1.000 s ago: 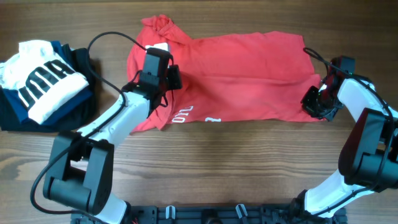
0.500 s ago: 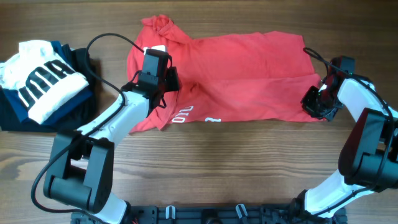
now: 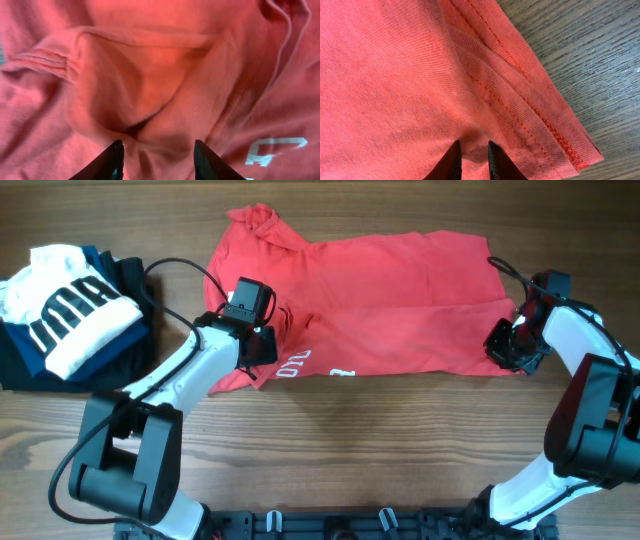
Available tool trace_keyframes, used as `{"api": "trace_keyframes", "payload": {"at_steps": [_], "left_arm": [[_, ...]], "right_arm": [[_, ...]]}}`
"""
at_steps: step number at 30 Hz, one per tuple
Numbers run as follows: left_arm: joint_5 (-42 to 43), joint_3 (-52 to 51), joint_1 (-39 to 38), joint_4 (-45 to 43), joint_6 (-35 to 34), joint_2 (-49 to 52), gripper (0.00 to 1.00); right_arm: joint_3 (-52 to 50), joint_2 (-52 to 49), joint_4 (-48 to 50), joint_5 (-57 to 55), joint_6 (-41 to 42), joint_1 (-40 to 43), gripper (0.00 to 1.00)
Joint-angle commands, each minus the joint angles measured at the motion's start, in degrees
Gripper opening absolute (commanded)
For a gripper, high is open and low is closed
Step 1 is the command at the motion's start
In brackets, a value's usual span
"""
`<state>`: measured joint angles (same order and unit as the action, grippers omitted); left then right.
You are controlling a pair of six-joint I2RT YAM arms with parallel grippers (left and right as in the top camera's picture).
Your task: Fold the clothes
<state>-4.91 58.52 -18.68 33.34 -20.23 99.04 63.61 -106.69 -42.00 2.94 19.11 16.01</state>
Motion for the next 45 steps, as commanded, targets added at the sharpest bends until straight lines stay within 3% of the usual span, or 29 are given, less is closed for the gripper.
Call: {"api": "trace_keyframes", "payload": {"at_steps": [1, 5, 15, 21, 26, 40, 42, 44, 45], "left_arm": [[-3.0, 0.4, 0.3, -0.7, -0.3, -1.6, 0.45], [-9.4, 0.4, 0.5, -0.3, -3.4, -1.6, 0.45], [-9.0, 0.4, 3.1, -2.1, -4.2, -1.5, 0.42], [-4.7, 0.4, 3.1, -4.7, -4.2, -0.8, 0.28], [-4.8, 0.4, 3.1, -4.3, -4.2, 0.9, 0.04], [-8.0, 0.6, 7.7, -13.4, -4.0, -3.0, 0.04], [-8.2, 0.6, 8.0, -13.2, -4.0, -2.8, 0.11], [-8.2, 0.6, 8.1, -13.1, -4.0, -2.7, 0.29], [-8.2, 0.6, 8.1, -12.9, -4.0, -2.7, 0.32]], "right_arm": [[-0.5, -0.8, -0.1, -1.0, -1.1, 0.0, 0.19], [-0.5, -0.8, -0.1, -1.0, -1.1, 0.0, 0.19], [-0.5, -0.8, -0.2, -1.0, -1.1, 0.0, 0.19], [-0.5, -0.8, -0.3, -1.0, -1.1, 0.0, 0.19], [-0.5, -0.8, -0.3, -1.0, -1.1, 0.0, 0.19], [-0.5, -0.8, -0.4, -1.0, -1.1, 0.0, 0.19], [-0.5, -0.8, -0.4, -1.0, -1.1, 0.0, 0.19], [-0.5, -0.8, -0.4, -1.0, -1.1, 0.0, 0.19], [-0.5, -0.8, -0.4, -1.0, -1.1, 0.0, 0.19]]}}
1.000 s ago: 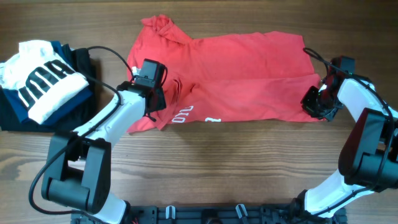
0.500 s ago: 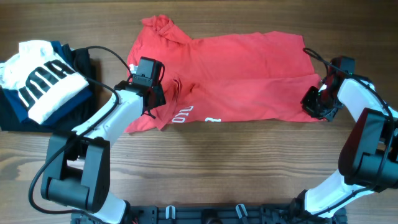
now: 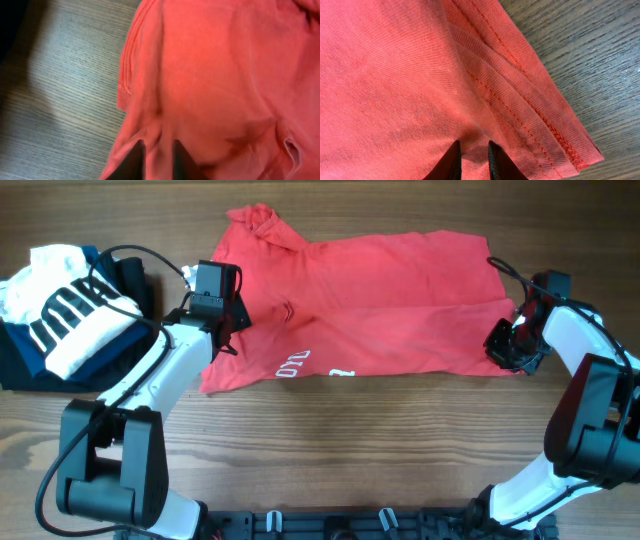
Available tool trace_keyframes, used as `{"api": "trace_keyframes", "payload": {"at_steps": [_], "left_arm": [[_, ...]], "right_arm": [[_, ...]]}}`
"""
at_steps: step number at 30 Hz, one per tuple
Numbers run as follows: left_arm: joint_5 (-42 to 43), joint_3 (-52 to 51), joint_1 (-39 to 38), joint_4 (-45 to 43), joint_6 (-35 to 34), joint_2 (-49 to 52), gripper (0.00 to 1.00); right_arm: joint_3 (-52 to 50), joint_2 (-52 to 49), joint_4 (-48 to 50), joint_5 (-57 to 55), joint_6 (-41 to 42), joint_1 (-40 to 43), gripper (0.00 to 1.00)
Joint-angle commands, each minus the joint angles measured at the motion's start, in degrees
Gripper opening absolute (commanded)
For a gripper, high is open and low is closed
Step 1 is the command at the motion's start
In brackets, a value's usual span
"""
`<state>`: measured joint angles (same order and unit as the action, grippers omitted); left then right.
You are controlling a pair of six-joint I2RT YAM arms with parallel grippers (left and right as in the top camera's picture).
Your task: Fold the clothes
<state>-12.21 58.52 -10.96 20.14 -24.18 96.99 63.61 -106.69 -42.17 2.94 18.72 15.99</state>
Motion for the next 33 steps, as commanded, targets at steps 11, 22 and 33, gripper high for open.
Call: {"api": "trace_keyframes", "payload": {"at_steps": [11, 22, 33], "left_arm": [[2.9, 0.6, 0.4, 17.0, -0.3, -1.3, 0.36], [3.8, -7.3, 0.4, 17.0, -2.2, -1.2, 0.32], [2.8, -11.8, 5.5, 13.8, -3.3, -1.2, 0.34]], "right_arm": [[-0.5, -0.8, -0.4, -1.9, -0.7, 0.0, 0.2], [-0.5, -0.8, -2.3, -11.4, 0.5, 0.5, 0.2], [-0.5, -0.8, -4.7, -11.5, 3.3, 6.1, 0.2]]}}
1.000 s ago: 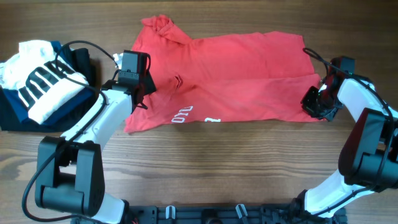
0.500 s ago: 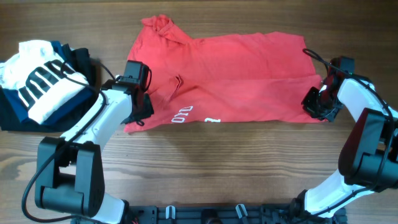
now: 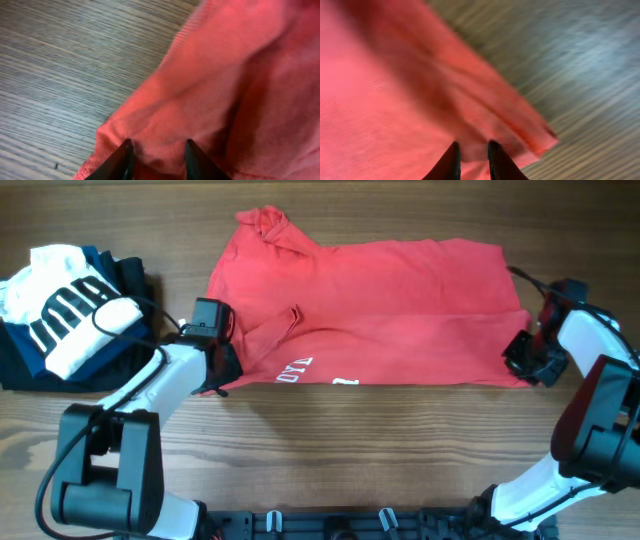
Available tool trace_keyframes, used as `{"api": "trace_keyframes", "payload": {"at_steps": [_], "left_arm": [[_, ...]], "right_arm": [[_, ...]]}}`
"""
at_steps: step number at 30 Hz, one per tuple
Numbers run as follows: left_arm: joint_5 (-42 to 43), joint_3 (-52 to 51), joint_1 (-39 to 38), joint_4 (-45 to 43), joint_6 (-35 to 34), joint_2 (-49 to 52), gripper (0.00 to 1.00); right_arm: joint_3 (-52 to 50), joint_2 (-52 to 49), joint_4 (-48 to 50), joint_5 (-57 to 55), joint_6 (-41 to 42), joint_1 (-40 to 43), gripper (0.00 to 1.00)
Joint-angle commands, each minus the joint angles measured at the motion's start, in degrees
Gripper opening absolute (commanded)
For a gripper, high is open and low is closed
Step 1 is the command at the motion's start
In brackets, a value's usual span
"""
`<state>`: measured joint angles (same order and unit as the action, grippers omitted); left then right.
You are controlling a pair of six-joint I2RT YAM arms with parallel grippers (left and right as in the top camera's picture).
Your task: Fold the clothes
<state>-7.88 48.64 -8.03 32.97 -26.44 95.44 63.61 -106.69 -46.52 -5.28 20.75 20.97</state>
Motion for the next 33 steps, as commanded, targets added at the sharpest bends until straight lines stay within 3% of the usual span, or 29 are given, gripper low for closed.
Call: {"api": "trace_keyframes", "payload": {"at_steps": [1, 10, 14, 17, 23, 33], "left_arm": [[-1.0, -1.9, 3.0, 1.6, -1.0, 0.3, 0.33], [4.9, -1.9, 3.8, 15.9, -4.3, 0.3, 0.29], [6.6, -1.9, 3.8, 18.8, -7.3, 0.3, 0.27], [7.3, -1.9, 3.8, 20.3, -7.5, 0.3, 0.17], [9.2, -1.9, 3.8, 25.3, -7.5, 0.3, 0.18], [9.1, -0.9, 3.8, 21.5, -6.7, -1.5, 0.22]], "right_arm": [[-0.5, -0.8, -0.6, -3.3, 1.3, 1.1, 0.2], [-0.5, -0.8, -6.4, -5.5, 2.2, 1.1, 0.23], [-0.5, -0.8, -9.7, -7.1, 4.6, 1.1, 0.22], [-0.5, -0.8, -11.7, -10.9, 7.3, 1.2, 0.22], [-0.5, -0.8, -13.1, -11.5, 9.4, 1.6, 0.22], [0.2, 2.3, -11.7, -8.2, 7.4, 1.5, 0.18]]}}
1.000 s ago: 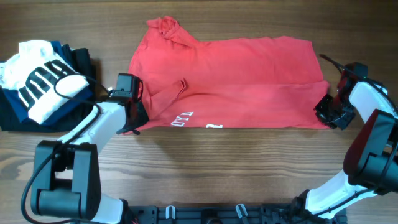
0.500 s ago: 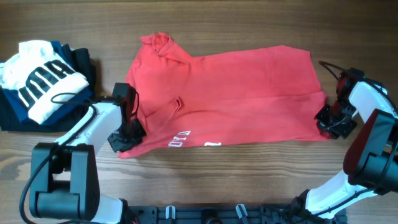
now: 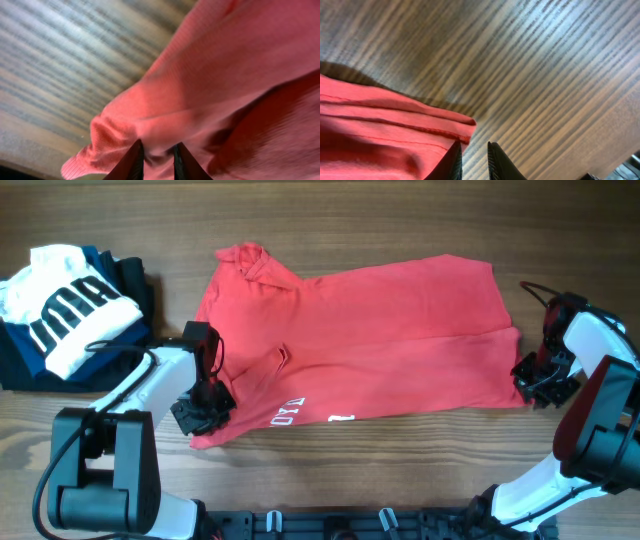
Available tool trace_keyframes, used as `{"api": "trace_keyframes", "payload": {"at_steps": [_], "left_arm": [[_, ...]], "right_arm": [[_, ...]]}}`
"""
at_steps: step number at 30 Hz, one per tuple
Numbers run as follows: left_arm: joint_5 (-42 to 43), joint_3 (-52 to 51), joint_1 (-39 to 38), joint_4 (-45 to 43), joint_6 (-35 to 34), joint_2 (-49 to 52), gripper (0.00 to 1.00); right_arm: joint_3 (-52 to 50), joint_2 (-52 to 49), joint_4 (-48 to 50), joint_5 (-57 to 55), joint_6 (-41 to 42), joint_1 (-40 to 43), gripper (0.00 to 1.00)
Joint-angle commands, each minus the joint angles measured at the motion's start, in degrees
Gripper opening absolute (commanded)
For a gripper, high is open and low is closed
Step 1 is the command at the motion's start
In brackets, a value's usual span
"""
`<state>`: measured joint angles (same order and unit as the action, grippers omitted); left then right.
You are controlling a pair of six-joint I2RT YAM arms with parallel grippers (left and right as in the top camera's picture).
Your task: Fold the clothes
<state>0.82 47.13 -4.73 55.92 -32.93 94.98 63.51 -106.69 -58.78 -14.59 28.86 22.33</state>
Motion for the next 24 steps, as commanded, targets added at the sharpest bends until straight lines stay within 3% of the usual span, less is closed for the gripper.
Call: {"api": "trace_keyframes", "payload": {"at_steps": [1, 5, 7, 10, 12, 16, 20, 24], "left_arm": [[0.4, 1.4, 0.5, -1.5, 0.8, -2.1, 0.22], [0.0, 4.3, 0.5, -1.1, 1.7, -7.2, 0.25], [-0.1, 5.8, 0.5, -1.3, 2.7, -10.8, 0.32], [0.0, 6.6, 0.5, -3.2, 2.6, -15.6, 0.69], [0.3, 6.6, 0.5, -4.3, 2.6, -17.7, 0.74], [1.3, 6.6, 0.5, -4.6, 2.6, -19.2, 0.75], [1.3, 6.4, 0.5, -3.5, 2.7, -19.1, 0.75], [1.3, 6.4, 0.5, -2.9, 2.7, -19.1, 0.75]], "right_arm": [[0.8, 4.1, 0.5, 1.1, -0.8, 0.2, 0.18], [2.7, 11.6, 2.6, 6.2, -5.9, 0.1, 0.21], [2.8, 14.8, 5.3, 11.0, -10.3, 0.1, 0.25], [2.8, 17.0, 7.0, 14.3, -12.3, 0.1, 0.28], [2.7, 16.7, 7.4, 14.3, -12.3, 0.1, 0.29], [1.1, 12.9, 8.1, 13.7, -11.1, 0.1, 0.3], [-2.0, 9.8, 7.1, 8.2, -4.7, 0.2, 0.31], [-5.1, 7.8, 8.9, 8.2, -4.7, 0.2, 0.31]]}}
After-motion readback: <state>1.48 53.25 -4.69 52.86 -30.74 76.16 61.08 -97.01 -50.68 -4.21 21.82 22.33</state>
